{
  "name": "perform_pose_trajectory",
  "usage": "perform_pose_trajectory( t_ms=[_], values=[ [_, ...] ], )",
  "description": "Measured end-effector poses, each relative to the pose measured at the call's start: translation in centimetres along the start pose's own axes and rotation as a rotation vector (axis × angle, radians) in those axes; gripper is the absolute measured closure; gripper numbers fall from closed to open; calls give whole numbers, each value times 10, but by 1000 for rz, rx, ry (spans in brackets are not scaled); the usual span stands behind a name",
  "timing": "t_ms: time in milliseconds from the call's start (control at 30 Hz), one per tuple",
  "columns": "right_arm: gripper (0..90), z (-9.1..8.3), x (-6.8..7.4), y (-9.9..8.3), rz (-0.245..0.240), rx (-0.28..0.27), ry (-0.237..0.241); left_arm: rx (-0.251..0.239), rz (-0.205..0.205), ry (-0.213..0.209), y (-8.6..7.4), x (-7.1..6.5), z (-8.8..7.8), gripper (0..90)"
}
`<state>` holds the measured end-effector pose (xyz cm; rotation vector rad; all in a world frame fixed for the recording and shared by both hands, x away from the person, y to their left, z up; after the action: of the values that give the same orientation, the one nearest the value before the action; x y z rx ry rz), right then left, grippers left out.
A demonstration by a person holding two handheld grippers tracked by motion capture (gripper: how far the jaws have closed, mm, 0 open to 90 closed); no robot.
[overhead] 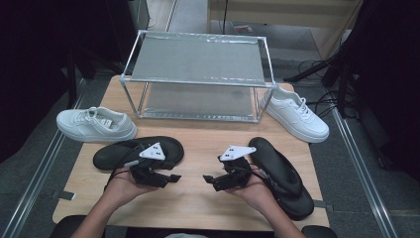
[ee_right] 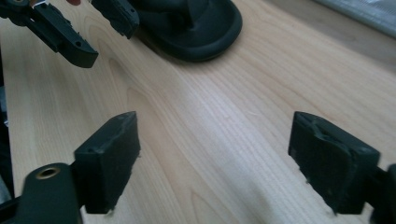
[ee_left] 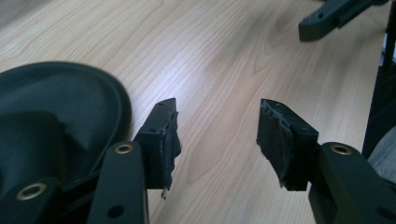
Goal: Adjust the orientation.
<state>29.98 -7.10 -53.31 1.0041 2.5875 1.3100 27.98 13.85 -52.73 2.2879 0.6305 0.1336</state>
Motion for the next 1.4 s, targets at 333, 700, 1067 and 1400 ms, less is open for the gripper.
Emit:
perform_pose_trajectory(
  t_ms=[333,700,1067,1400],
  values=[
    [333,-5,-4,2,-9,-9,-6,-4,-9,9,-4,10,-12,415],
    [372,-4,-7,2,-5,5,6,-21,-20,16,-6,18,-23,366],
    [383,-4,-8,1,3,4,13,-10,-16,91,-25,41,-43,397],
    [382,-3,-6,3,-5,-19,44,-25,-63,131,-43,65,-55,401]
  ],
)
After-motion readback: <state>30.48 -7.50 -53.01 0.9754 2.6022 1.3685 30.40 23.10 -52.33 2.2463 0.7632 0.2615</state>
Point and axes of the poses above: each handheld gripper's, and its own axes: z roughly forward along the jaws, y roughly out of its top, x roughly to its left, the point moved 6 cm from there along z, roughly forward along the jaws, and after that the axes turned 7 degrees about z, right-handed, at the moved point
